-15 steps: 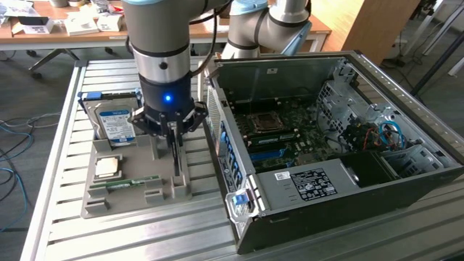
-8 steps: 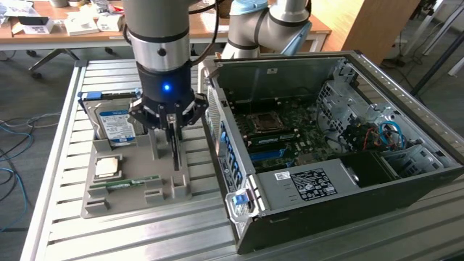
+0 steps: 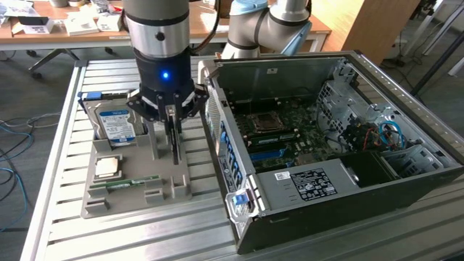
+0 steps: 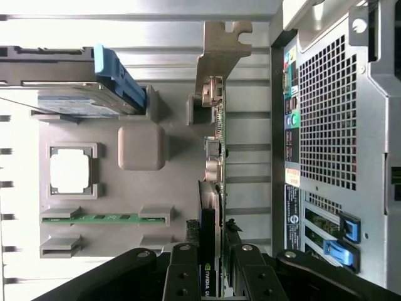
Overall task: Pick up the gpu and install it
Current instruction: 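Pick up the gpu and move the gpu toward the slot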
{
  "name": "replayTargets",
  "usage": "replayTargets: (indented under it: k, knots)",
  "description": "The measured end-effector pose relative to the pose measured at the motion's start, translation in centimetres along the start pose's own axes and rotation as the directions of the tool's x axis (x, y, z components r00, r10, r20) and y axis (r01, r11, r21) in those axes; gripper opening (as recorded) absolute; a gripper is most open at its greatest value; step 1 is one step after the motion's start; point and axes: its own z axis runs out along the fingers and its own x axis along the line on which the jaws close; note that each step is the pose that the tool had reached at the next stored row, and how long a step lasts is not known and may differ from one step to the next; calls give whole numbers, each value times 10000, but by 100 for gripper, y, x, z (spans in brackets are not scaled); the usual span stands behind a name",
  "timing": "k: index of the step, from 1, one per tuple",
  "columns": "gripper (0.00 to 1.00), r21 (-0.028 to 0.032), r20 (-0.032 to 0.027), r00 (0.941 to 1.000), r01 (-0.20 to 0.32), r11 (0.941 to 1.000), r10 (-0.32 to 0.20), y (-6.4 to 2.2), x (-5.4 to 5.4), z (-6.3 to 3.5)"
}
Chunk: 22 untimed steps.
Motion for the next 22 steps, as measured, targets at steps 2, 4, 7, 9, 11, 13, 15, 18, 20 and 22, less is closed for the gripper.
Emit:
replayTargets:
  k: [2,4,7,9,11,13,15,18,20,22]
  knots:
    - [27,0,0,10000,0,10000,0,2,-1,-46]
    - [27,1,0,10000,0,10000,0,4,-2,-94]
    - [27,0,0,10000,0,10000,0,8,-4,-161]
    - [27,0,0,10000,0,10000,0,10,-5,-204]
    - [27,0,0,10000,0,10000,0,12,-6,-246]
    - [27,0,0,10000,0,10000,0,14,-7,-289]
    - [27,0,-1,10000,0,10000,0,15,-8,-328]
    - [27,0,0,10000,0,10000,0,18,-9,-379]
    - [27,-1,1,10000,0,10000,0,19,-9,-396]
    - [27,-2,1,10000,-1,10000,1,19,-9,-396]
